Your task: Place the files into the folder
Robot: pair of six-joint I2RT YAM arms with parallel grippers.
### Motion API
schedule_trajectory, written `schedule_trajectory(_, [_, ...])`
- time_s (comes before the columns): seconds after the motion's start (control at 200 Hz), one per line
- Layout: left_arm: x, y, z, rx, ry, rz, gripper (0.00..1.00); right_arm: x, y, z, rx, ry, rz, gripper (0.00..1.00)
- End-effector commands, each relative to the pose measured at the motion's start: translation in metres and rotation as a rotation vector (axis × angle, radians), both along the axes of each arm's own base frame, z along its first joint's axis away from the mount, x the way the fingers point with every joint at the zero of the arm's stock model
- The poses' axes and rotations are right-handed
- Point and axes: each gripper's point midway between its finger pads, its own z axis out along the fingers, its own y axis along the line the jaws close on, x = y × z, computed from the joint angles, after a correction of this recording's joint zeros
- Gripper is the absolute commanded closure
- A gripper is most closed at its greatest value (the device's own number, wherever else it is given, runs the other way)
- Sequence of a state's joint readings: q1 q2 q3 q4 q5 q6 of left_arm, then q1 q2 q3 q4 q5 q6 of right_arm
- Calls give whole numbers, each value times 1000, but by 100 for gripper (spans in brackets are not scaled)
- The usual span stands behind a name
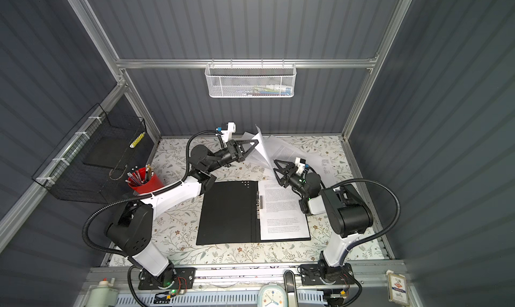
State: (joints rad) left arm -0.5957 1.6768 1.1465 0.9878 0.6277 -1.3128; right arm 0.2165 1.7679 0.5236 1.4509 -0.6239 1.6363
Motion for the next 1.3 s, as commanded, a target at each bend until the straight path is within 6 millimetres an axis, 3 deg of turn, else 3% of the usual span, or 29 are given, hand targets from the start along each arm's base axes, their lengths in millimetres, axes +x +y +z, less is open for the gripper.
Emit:
schedule_trajectory(0.0, [13, -2, 5, 39, -36, 44, 98, -3, -7, -6, 3, 9, -27, 25])
schedule_trajectory(0.12, [21, -9, 7, 30, -43, 31, 98, -4, -12, -19, 1, 52, -42, 17])
schedule_trajectory(0.33, [34, -20, 9, 11, -41, 15, 98, 1, -17, -37, 19, 125, -56, 13])
schedule_trajectory(0.635, [31, -23, 9, -27, -14, -16, 99, 20, -15, -17, 57, 85, -42, 12])
schedule_trajectory(1.03, [-1, -1, 1, -35, 17, -3, 99, 21, -13, -10, 62, 71, -29, 26])
schedule_trajectory(1.296, [-13, 24, -11, 83, 11, 66, 99, 10, -13, -17, 44, 80, -20, 47])
